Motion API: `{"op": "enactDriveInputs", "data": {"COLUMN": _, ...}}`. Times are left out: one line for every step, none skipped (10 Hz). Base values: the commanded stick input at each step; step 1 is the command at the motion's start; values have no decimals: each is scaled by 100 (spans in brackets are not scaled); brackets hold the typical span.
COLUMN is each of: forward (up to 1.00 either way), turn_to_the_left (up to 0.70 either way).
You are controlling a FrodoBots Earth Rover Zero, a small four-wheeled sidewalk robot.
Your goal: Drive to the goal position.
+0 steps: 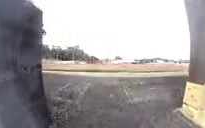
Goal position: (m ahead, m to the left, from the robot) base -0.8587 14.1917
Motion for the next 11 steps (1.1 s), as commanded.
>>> {"op": "enactDriveInputs", "data": {"forward": 85, "turn_to_the_left": 31}}
{"op": "enactDriveInputs", "data": {"forward": 85, "turn_to_the_left": 34}}
{"op": "enactDriveInputs", "data": {"forward": 85, "turn_to_the_left": 34}}
{"op": "enactDriveInputs", "data": {"forward": 85, "turn_to_the_left": 34}}
{"op": "enactDriveInputs", "data": {"forward": 85, "turn_to_the_left": 34}}
{"op": "enactDriveInputs", "data": {"forward": 77, "turn_to_the_left": 41}}
{"op": "enactDriveInputs", "data": {"forward": 51, "turn_to_the_left": 53}}
{"op": "enactDriveInputs", "data": {"forward": 13, "turn_to_the_left": 36}}
{"op": "enactDriveInputs", "data": {"forward": 3, "turn_to_the_left": 73}}
{"op": "enactDriveInputs", "data": {"forward": 0, "turn_to_the_left": 85}}
{"op": "enactDriveInputs", "data": {"forward": 0, "turn_to_the_left": 85}}
